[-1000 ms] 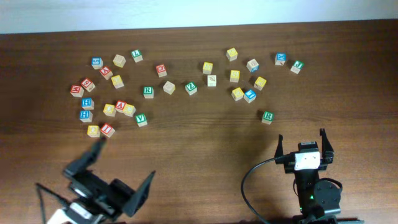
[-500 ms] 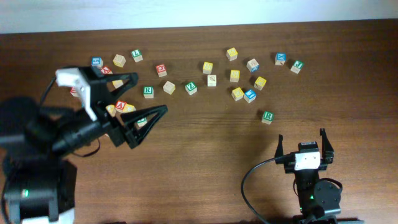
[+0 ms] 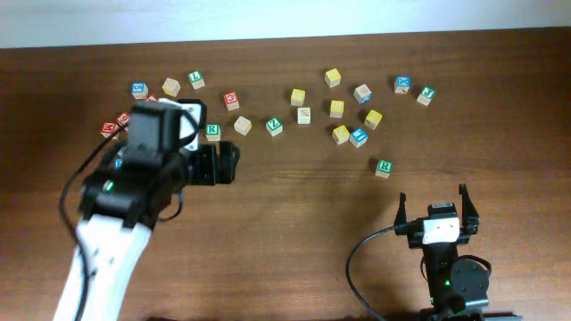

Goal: Spell out RSS
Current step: 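Move the left gripper forward over the blocks toward the green R block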

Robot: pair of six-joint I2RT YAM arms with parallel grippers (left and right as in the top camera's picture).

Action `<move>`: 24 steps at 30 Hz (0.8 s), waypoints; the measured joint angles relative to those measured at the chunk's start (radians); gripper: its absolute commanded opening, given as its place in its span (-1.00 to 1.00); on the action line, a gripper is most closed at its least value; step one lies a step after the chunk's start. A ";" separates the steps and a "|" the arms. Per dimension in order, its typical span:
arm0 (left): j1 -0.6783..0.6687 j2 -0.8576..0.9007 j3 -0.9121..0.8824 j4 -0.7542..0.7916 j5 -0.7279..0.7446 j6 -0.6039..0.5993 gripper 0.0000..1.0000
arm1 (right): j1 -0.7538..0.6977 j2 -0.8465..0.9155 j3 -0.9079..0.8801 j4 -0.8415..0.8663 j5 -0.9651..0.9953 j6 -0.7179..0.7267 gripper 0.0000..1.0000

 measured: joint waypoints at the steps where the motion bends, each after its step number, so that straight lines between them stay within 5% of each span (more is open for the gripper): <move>1: -0.001 0.033 0.000 -0.015 -0.010 0.000 0.98 | 0.000 0.000 0.000 0.000 0.000 0.000 0.97; 15: -0.059 0.340 0.000 -0.024 0.013 -0.148 0.98 | 0.000 0.000 0.000 0.000 0.000 0.000 0.97; 24: -0.070 0.365 0.134 -0.108 -0.054 -0.199 0.98 | 0.000 0.000 0.000 0.000 0.000 0.000 0.96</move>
